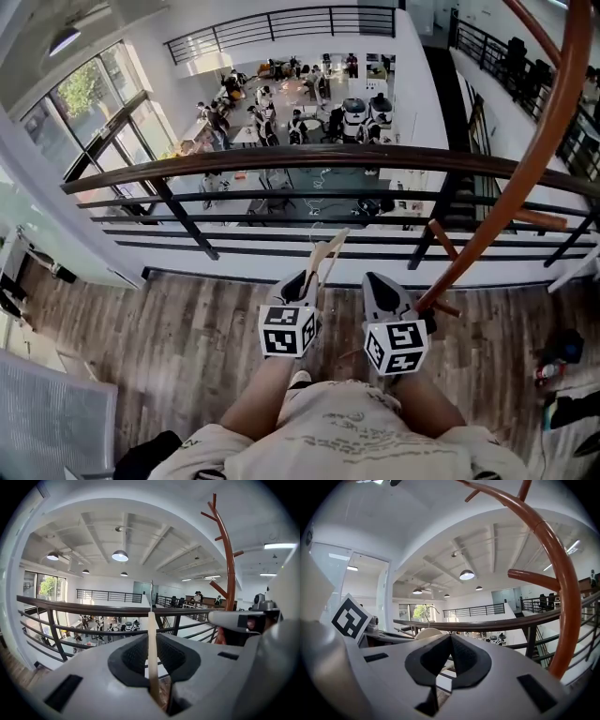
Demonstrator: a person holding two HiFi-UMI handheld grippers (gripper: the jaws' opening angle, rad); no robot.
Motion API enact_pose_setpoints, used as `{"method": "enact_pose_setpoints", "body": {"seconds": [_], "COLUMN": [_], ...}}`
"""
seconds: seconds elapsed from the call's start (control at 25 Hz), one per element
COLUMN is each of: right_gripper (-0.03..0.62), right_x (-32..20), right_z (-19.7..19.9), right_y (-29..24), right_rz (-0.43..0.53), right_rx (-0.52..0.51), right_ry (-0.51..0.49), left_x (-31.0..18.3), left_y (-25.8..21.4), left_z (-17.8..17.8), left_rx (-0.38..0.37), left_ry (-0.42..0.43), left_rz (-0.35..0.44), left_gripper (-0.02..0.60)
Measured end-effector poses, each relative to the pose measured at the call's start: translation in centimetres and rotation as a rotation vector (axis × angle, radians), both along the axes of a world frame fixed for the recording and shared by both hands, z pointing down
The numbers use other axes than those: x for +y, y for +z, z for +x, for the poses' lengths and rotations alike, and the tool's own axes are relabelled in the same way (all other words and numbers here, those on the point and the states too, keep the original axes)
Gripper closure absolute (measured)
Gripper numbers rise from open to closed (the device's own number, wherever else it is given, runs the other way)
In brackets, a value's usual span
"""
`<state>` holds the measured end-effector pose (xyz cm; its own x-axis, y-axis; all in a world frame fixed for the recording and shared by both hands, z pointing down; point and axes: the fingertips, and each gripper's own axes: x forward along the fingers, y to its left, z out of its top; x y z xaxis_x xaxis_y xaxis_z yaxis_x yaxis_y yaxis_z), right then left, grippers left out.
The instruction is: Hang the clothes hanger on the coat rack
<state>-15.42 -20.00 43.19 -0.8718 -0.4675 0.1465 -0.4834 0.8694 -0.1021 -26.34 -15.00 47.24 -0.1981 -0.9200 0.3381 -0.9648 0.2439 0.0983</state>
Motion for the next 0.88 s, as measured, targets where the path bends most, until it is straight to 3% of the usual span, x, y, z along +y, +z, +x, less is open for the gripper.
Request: {"method": "enact_pose_setpoints", "body": {"seconds": [0.52,0.88], "right_gripper": [0.592,0.592], "right_x": [-2.0,-2.8], "right_z": [-2.2,-0.8], "right_y": [1.2,1.7], "right_rz": [-0.031,-0.029], "right_rx": [0.037,0.059], "right_ry": [0.187,0.31], "left_x": [-3.0,-5.7], "left_y": [0.8,1.0], "left_z": [-5.2,-4.8], "left_rx": [0.0,-0.008], "left_ry": [0.184,0.304], "left_rz": [-0.021,-0.024], "left_gripper": [0.526,0.526]}}
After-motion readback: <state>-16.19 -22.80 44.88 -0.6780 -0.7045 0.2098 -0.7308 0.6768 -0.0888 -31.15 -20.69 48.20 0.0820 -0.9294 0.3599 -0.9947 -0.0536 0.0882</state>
